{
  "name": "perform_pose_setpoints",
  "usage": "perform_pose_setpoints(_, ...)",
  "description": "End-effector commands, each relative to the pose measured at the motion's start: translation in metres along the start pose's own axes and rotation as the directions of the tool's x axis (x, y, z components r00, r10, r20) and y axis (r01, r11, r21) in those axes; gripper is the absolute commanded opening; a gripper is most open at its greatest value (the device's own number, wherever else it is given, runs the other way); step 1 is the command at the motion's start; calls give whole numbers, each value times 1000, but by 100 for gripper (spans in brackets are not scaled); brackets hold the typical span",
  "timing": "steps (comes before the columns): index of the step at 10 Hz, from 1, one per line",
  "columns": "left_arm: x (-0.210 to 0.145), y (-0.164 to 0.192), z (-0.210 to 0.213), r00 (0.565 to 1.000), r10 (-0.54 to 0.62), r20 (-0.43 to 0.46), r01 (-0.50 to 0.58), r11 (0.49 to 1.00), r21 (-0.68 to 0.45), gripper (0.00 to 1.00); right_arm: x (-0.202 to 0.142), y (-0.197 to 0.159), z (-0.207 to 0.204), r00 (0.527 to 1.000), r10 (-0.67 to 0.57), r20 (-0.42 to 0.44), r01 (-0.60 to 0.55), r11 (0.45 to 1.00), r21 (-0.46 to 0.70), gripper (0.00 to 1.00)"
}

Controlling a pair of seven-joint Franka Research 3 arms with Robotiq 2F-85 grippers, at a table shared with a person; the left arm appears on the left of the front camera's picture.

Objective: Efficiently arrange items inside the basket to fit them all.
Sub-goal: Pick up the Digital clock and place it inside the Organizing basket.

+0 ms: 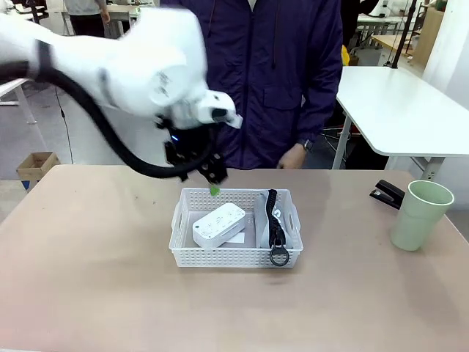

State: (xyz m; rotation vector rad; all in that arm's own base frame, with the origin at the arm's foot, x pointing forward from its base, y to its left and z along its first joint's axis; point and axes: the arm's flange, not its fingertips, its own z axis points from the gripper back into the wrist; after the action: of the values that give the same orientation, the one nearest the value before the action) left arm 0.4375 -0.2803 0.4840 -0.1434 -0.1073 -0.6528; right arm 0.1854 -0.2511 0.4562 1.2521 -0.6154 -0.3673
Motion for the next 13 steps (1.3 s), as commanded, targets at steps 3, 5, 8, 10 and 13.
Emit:
perform_pose_setpoints(3, -142, 142, 92, 995, 96, -1, -87, 896, -436, 100, 2, 2, -1, 1000, 28, 11, -28, 999, 17, 100)
perform_pose_setpoints(5, -222, 232, 101, 927, 370, 61, -247, 724, -644, 100, 2, 2, -1, 1000, 28, 11, -28, 999, 17, 100)
perform_pose_setpoints(8, -323, 321, 47, 770, 616, 166, -117, 392, -912, 100, 2, 2, -1, 1000, 28, 11, -28, 999, 17, 100)
perform_pose_setpoints(10, -348, 343, 14, 671, 724, 160, -57, 266, -962, 100, 2, 2, -1, 1000, 28, 11, -28, 999, 17, 100)
perform_pose_setpoints(13, -365, 350, 5, 652, 749, 118, -112, 248, -962, 100, 2, 2, -1, 1000, 28, 11, -28, 999, 17, 100)
